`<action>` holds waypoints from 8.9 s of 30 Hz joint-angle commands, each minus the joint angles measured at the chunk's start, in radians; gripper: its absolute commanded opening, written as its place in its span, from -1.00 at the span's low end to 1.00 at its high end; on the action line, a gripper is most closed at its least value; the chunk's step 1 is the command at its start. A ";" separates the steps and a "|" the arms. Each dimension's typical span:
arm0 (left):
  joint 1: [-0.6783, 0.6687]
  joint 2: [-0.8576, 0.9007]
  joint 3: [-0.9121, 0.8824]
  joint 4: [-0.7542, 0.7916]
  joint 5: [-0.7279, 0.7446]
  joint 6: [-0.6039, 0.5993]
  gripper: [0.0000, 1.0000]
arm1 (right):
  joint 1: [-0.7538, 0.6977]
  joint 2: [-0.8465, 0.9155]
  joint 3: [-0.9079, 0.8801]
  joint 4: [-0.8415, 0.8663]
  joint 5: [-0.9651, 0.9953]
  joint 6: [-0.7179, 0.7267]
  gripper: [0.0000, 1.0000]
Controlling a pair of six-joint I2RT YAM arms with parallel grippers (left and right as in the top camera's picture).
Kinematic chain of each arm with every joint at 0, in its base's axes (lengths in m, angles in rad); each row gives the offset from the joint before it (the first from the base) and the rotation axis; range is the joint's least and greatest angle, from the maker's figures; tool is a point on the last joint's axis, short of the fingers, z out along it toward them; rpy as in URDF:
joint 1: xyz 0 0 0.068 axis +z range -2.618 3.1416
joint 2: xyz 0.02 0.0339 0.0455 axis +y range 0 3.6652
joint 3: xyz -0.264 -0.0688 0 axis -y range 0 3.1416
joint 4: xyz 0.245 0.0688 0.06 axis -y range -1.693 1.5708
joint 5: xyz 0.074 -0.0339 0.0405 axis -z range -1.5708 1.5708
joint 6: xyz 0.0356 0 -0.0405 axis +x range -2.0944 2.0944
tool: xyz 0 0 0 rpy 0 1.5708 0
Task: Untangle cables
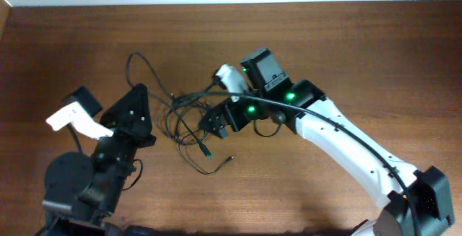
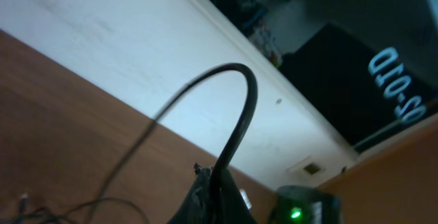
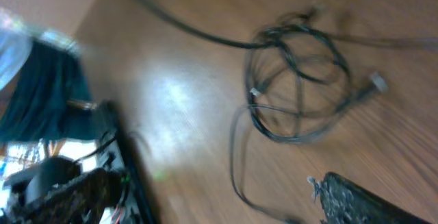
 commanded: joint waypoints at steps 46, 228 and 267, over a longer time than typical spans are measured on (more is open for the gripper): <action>-0.249 0.947 0.005 -0.100 0.212 0.602 0.31 | -0.137 -0.378 0.294 -0.111 0.358 -0.171 -0.92; -0.332 0.407 0.130 0.421 0.400 -0.506 -1.00 | -0.616 -0.207 -0.282 0.029 -0.757 -0.560 0.77; 0.245 0.294 0.129 -0.248 -0.163 0.141 -1.00 | -0.876 0.060 -0.280 0.425 -0.208 0.199 -0.92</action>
